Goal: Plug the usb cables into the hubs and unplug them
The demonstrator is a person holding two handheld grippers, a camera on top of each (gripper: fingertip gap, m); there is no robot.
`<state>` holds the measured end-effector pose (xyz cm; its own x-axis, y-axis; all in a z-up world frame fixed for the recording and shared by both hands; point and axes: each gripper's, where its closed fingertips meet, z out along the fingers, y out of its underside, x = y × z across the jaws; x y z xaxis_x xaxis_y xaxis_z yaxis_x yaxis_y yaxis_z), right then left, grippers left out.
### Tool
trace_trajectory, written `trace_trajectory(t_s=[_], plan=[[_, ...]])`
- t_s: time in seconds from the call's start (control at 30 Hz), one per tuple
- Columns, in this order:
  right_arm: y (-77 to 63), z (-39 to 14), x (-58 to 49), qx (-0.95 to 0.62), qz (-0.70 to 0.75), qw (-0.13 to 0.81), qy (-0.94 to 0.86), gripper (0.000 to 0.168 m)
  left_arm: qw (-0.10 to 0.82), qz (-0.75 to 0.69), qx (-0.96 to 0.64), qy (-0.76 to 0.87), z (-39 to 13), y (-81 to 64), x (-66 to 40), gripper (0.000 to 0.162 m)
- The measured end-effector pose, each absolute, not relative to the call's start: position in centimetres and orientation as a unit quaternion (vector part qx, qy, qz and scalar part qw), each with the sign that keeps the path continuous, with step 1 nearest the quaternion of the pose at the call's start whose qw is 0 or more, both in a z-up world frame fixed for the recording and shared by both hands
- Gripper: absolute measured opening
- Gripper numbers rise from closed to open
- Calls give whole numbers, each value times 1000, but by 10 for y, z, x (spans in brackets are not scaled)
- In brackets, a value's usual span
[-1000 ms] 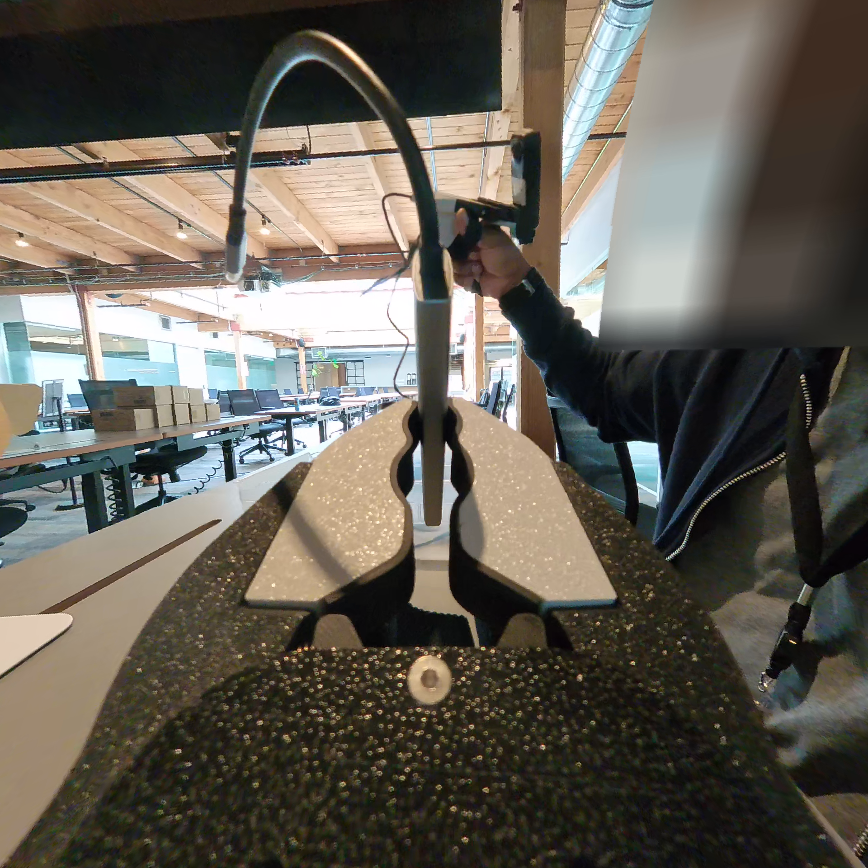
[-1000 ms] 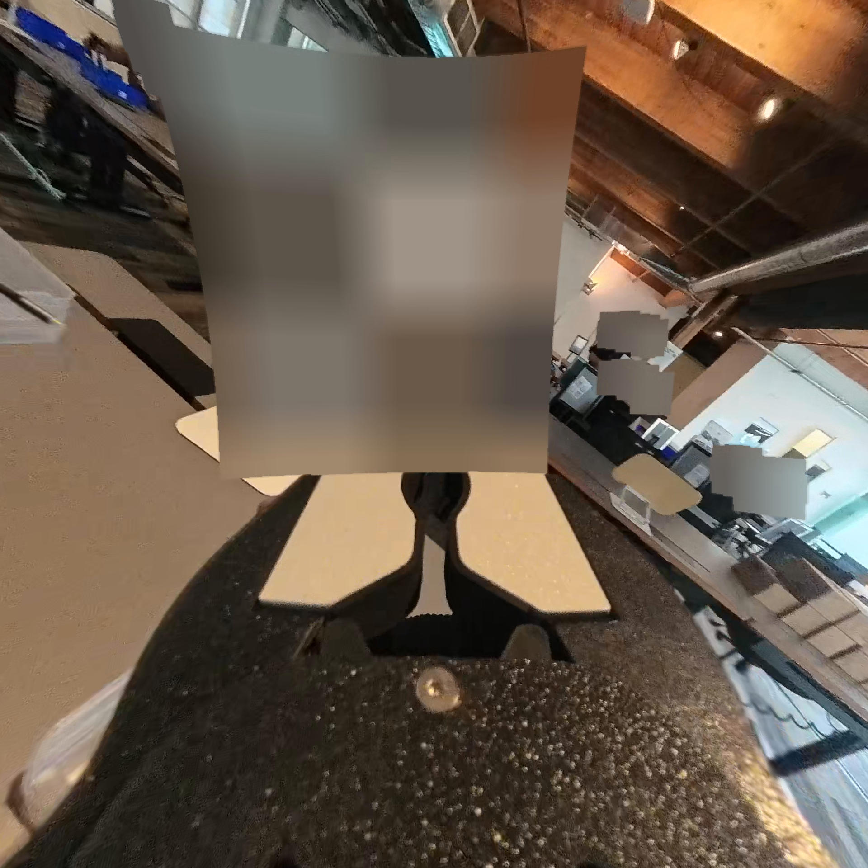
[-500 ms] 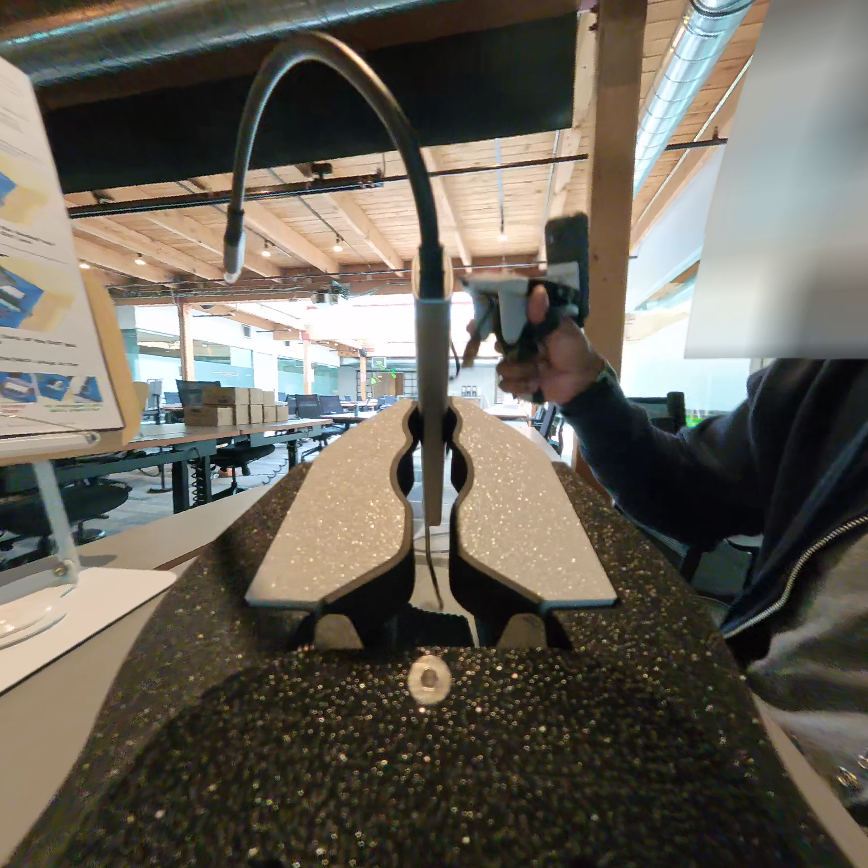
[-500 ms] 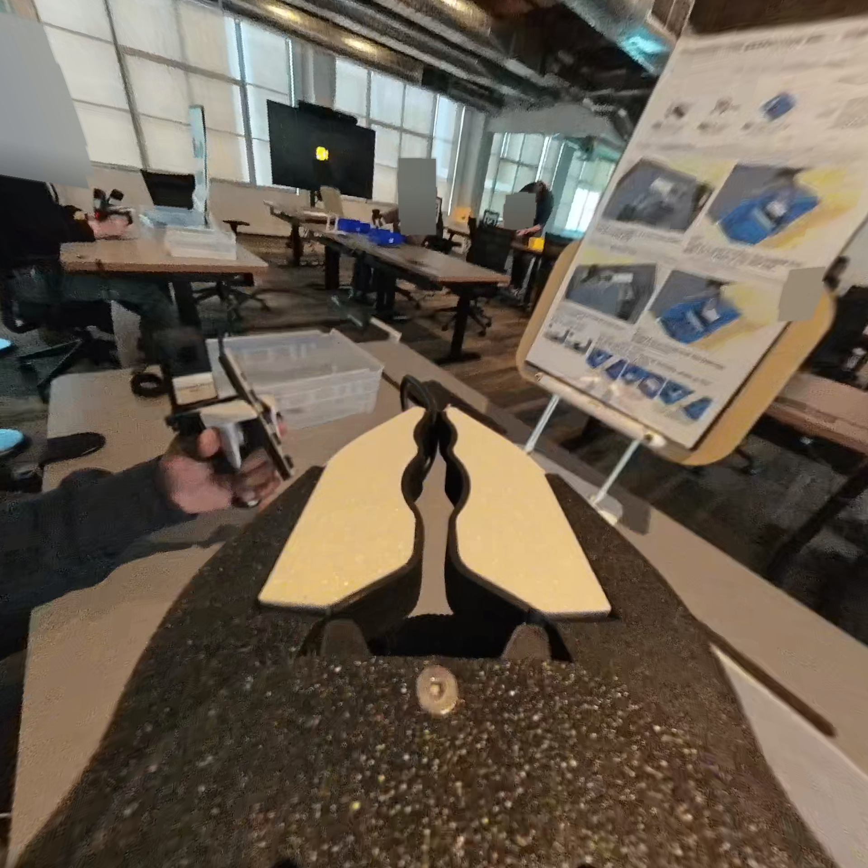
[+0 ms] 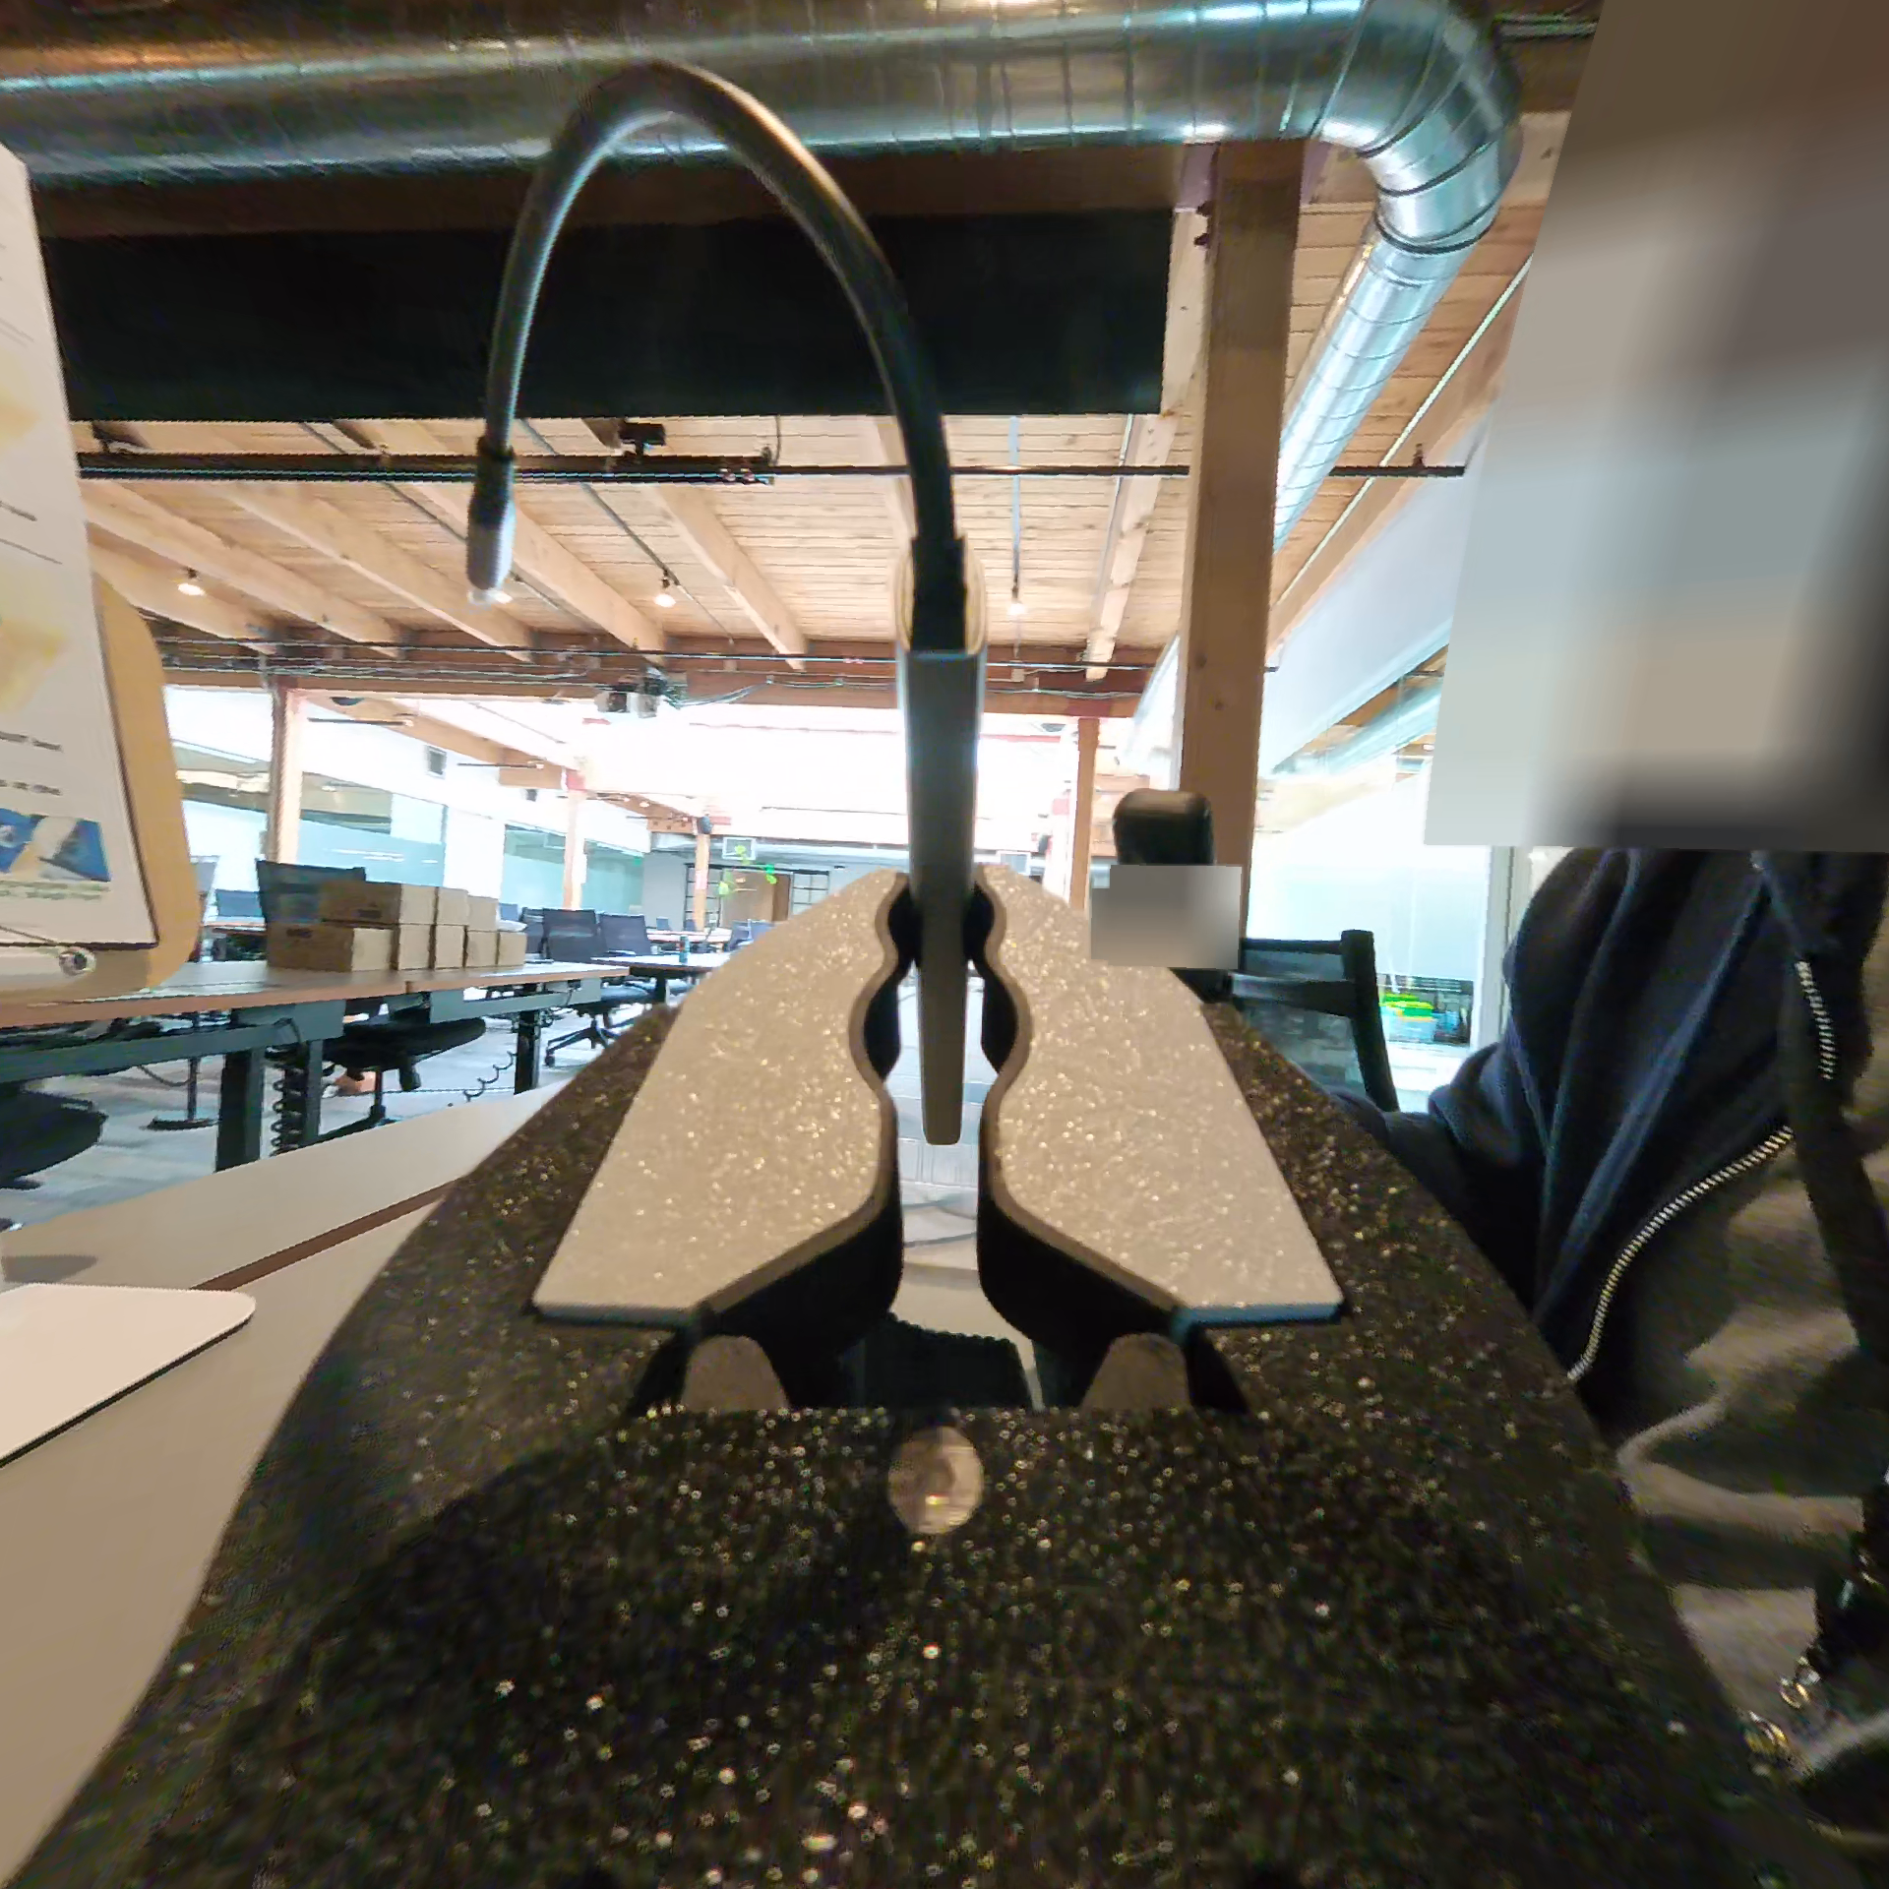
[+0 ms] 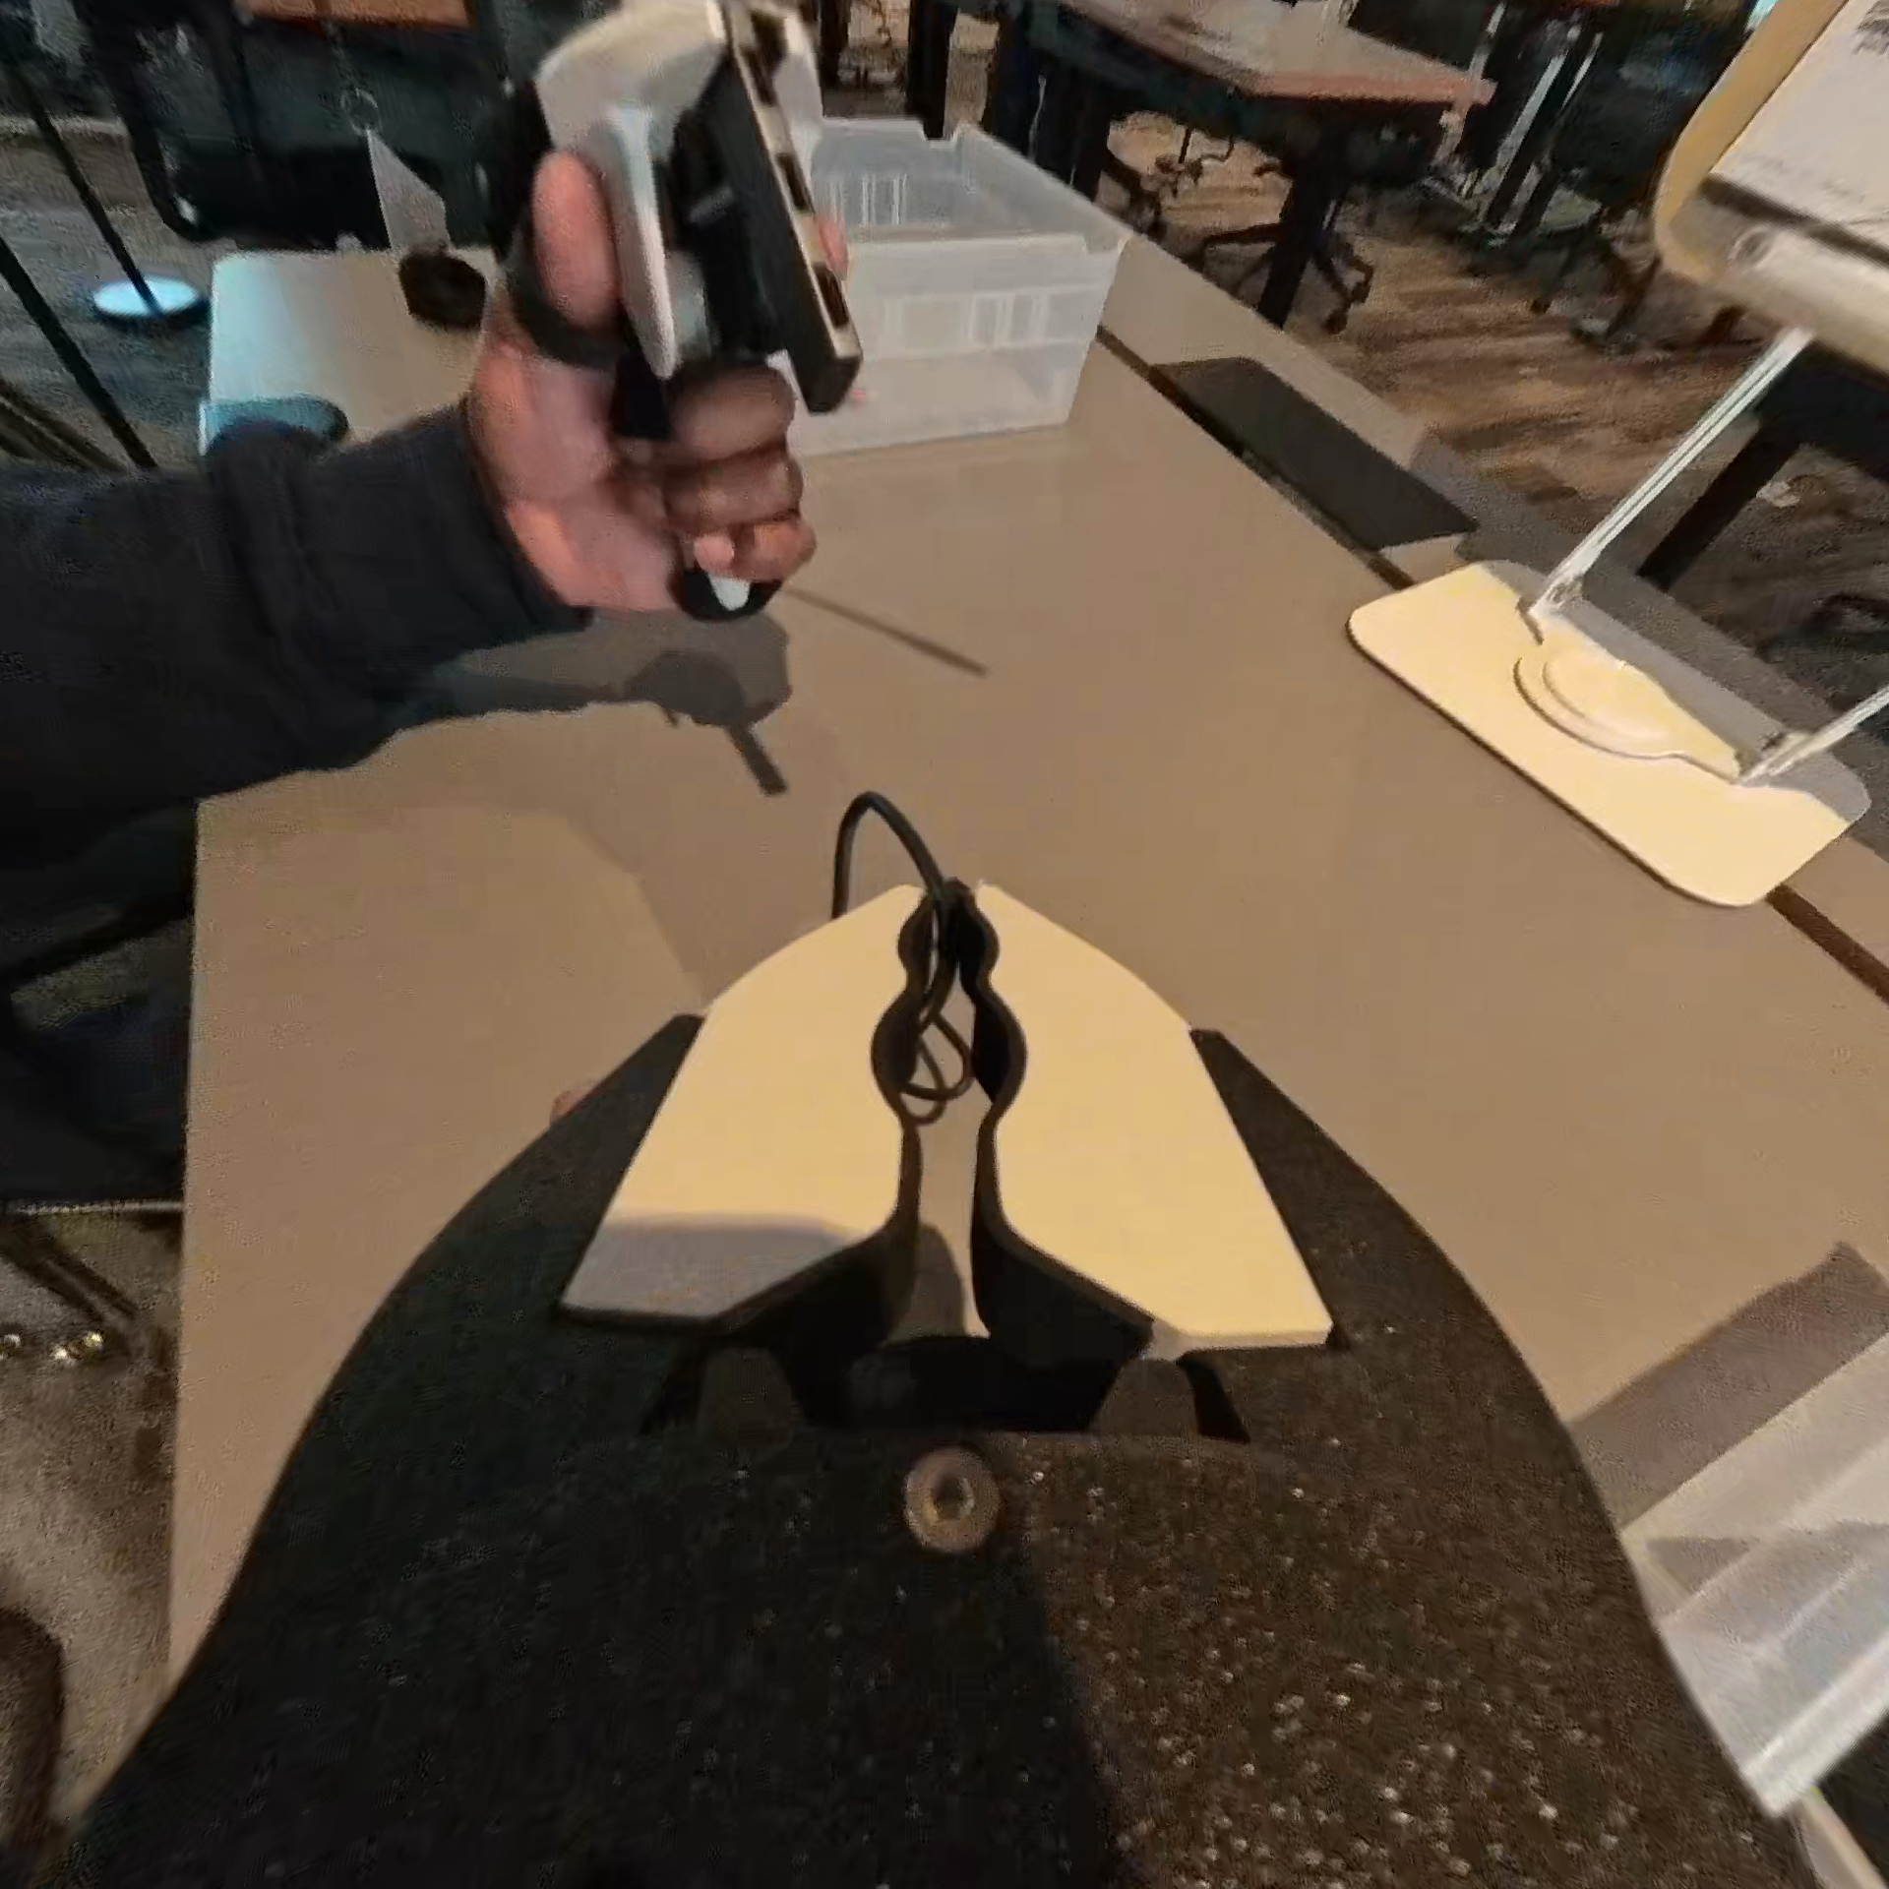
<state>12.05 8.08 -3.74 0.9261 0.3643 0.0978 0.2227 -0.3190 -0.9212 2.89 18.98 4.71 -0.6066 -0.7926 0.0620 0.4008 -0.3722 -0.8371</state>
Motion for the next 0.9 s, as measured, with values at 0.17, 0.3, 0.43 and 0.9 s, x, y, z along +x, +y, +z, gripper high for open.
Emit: trace_trajectory(t_s=[0.17, 0.3, 0.43, 0.9], plan=[[70, -48, 122, -817, 63, 538, -198, 30, 368, -794, -211, 435, 43, 180, 27, 9], [64, -46, 130, -824, 35, 519, -225, 41, 362, -798, -207, 436, 42, 178, 28, 9], [73, -41, 133, -815, 8, 500, -292, 38, 381, -768, -258, 446, 32, 188, 47, 9], [137, -134, 110, -775, -54, 297, -556, 3, 387, -703, -370, 468, -4, 237, 118, 10]])
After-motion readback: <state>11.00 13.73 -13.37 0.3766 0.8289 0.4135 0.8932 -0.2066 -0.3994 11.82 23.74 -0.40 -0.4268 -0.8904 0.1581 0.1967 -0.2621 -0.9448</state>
